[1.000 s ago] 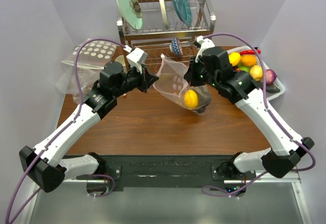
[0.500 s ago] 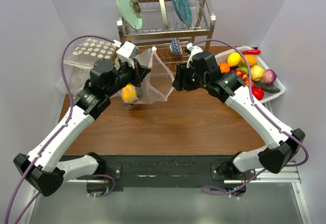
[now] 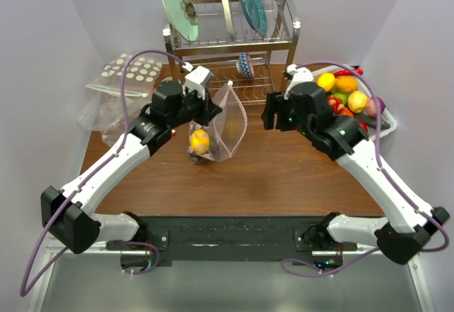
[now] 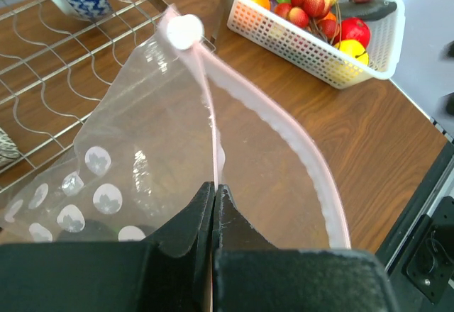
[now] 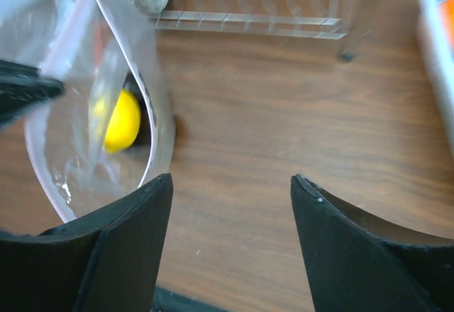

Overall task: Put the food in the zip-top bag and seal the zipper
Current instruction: Adjust the zipper food storage bag at the center of the board, then pick up the fake fruit from the bin.

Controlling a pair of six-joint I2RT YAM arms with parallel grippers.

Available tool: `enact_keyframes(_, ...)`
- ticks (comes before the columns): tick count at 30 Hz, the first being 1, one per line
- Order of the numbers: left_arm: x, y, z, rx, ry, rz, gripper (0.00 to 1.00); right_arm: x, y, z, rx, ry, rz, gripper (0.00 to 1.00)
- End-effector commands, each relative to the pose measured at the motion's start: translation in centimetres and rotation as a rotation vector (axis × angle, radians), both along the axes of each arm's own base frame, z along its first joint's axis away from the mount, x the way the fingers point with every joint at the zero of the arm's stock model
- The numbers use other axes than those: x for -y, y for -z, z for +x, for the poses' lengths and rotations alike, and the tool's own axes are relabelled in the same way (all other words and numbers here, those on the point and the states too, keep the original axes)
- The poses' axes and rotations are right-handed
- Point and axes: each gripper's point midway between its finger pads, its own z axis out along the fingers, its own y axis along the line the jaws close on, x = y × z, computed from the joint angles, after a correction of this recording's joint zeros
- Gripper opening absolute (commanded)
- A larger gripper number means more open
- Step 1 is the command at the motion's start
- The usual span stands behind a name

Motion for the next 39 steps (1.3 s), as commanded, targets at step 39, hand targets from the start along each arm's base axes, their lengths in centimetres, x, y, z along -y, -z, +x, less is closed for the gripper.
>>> enact_keyframes(39, 0.9, -1.4, -0.4, 0.038, 0.051, -0.069, 0.00, 24.9, 17.8, 12.7, -0.303, 0.731, -0.078, 0.47)
